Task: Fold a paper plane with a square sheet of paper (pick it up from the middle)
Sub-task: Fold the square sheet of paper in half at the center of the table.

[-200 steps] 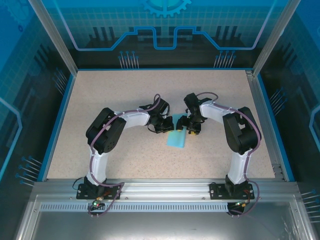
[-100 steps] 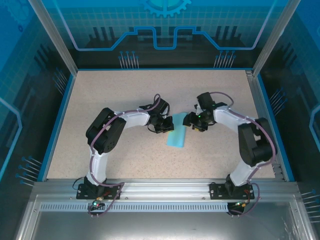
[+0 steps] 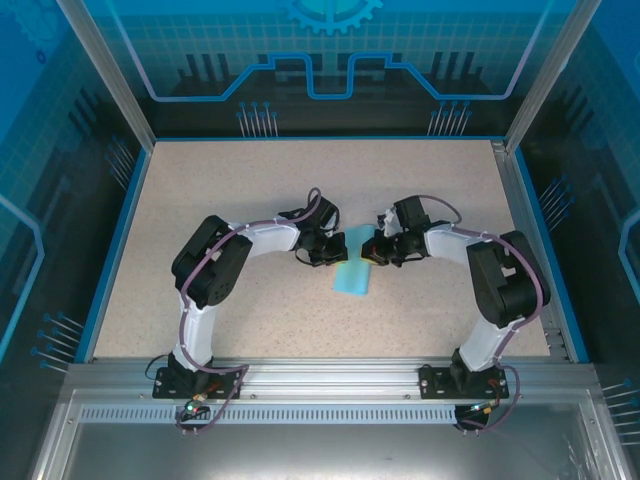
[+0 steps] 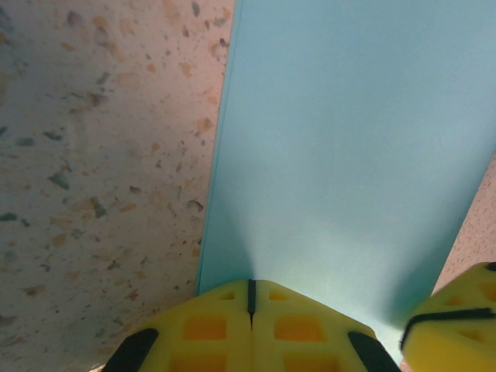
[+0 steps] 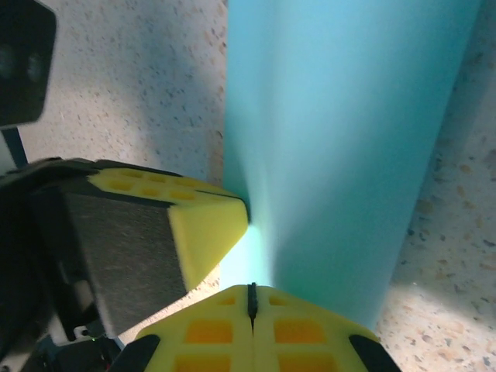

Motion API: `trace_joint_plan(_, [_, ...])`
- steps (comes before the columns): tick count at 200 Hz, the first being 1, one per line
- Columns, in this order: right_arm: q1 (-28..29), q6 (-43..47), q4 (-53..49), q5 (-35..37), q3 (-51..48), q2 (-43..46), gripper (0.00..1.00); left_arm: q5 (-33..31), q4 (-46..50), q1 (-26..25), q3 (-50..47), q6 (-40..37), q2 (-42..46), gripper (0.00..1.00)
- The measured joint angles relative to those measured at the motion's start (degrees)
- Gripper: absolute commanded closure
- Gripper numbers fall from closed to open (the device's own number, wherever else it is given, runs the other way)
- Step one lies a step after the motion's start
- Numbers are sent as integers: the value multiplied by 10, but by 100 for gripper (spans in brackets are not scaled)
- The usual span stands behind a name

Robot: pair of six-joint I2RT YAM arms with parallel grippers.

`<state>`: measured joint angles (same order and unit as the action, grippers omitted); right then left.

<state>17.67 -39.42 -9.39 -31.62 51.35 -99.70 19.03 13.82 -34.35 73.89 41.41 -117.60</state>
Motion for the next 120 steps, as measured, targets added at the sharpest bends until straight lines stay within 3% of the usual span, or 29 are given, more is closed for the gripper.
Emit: trace_joint_plan(120, [-31,45,36,-5,-71,-7,97,-1,0,0,0,0,0,100])
